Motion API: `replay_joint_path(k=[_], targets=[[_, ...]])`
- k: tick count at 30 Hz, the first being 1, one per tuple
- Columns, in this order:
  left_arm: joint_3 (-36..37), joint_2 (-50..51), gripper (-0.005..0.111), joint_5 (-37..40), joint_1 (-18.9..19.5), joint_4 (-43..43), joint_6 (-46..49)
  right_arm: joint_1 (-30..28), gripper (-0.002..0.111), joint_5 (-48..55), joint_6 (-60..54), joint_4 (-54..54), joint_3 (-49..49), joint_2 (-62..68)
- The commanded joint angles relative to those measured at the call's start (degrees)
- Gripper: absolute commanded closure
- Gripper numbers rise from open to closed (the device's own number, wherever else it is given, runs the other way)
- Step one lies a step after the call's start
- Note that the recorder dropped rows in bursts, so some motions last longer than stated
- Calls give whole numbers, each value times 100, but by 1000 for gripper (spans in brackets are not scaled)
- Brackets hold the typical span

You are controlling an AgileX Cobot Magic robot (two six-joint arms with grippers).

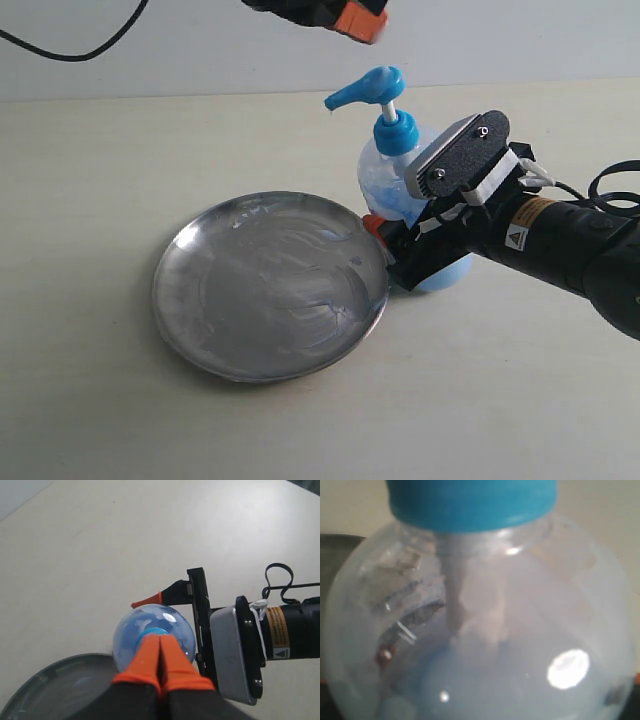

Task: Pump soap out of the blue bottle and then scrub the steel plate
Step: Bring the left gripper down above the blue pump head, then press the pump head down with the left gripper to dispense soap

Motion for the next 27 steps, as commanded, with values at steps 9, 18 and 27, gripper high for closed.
replay_joint_path(k=[9,18,27], targets=[[-59,148,107,-13,-208,601,-299,-11,108,-490,-4,-20,-100,140],[-59,192,107,-129,-208,565,-313,-11,108,-490,-4,-20,-100,140],[-59,192,107,-315,-208,480,-326,-11,108,-490,-4,-45,-100,140]])
